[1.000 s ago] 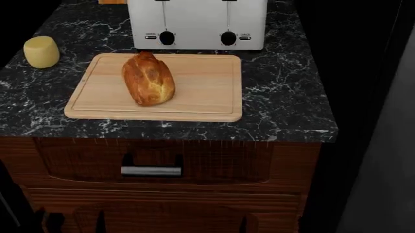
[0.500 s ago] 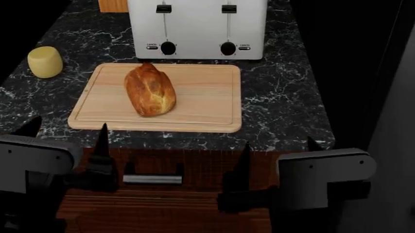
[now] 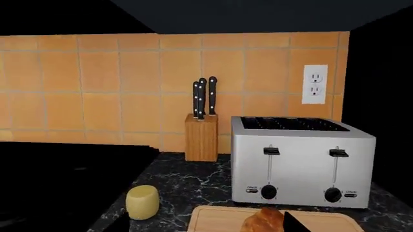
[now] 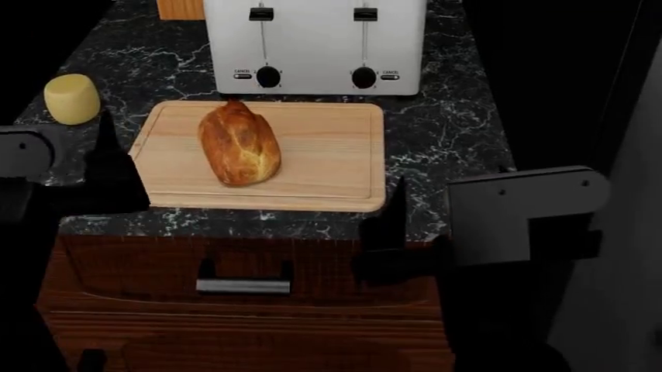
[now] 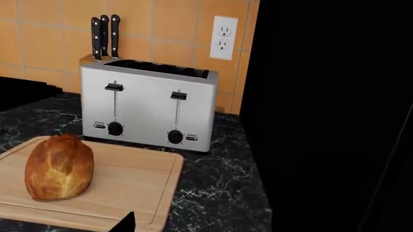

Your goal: Pick up the wedge of cheese and place it on the slice of bread to prepare a simple cheese on bread dish.

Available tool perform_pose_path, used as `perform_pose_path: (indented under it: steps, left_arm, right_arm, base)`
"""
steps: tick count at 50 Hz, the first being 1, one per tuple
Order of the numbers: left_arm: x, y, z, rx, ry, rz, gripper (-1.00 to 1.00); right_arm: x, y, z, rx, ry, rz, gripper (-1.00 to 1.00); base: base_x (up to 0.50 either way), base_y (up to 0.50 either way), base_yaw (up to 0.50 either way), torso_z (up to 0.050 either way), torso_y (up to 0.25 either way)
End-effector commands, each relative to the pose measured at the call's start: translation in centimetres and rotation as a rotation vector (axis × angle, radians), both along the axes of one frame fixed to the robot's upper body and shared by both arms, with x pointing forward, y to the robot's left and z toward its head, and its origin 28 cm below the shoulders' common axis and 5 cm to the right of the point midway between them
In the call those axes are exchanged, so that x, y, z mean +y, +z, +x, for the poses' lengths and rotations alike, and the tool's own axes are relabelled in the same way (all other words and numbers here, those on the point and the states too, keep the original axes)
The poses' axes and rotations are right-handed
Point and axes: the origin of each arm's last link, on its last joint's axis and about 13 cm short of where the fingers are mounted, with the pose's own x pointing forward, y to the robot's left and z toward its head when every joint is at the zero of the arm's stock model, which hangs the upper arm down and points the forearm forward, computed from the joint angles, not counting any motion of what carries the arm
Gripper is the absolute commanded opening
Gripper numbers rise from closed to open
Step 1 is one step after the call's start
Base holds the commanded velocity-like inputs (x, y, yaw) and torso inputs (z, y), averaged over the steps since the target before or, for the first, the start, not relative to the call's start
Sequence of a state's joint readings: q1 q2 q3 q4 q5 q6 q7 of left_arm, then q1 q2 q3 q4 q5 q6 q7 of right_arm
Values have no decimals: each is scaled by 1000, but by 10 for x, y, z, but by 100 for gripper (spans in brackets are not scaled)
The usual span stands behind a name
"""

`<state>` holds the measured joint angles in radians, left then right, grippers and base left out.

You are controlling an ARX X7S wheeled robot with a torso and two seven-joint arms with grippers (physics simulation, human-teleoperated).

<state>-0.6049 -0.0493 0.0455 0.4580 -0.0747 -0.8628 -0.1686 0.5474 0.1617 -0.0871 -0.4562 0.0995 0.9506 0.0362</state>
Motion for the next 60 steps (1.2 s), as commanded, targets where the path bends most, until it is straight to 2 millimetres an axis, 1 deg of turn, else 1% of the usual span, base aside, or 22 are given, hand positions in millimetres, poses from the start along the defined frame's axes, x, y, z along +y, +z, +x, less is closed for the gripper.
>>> perform_pose_path:
  steps: [1, 2, 11, 22, 36, 45, 54, 60]
  left_arm:
    - [9, 4, -3, -76, 187, -58, 100]
    - [10, 3, -2, -78, 214, -46, 100]
    - [10, 1, -2, -87, 207, -57, 100]
    - [8, 2, -3, -86, 198, -44, 100]
    - [8, 3, -1, -89, 191, -42, 100]
    - [8, 3, -2, -95, 187, -39, 100]
    - [8, 3, -2, -98, 190, -37, 100]
    - [8, 2, -2, -98, 192, -31, 100]
  right_arm:
    - [3, -4, 6, 21, -15, -9, 100]
    - [3, -4, 6, 21, -15, -10, 100]
    - [7, -1, 9, 21, -9, -23, 100]
    - [6, -1, 7, 15, -7, -17, 100]
    - [6, -3, 5, 24, 8, -6, 100]
    - [7, -5, 7, 27, 20, 0, 100]
    - [7, -7, 7, 28, 26, 3, 100]
    - [7, -8, 8, 29, 31, 7, 100]
  base:
    - [0, 0, 0, 0, 0]
    - [0, 0, 0, 0, 0]
    - [0, 391, 0, 0, 0]
    - [0, 461, 0, 0, 0]
    - [15, 454, 0, 0, 0]
    - [112, 414, 0, 0, 0]
    - [147, 310, 0, 0, 0]
    - [154, 118, 0, 0, 0]
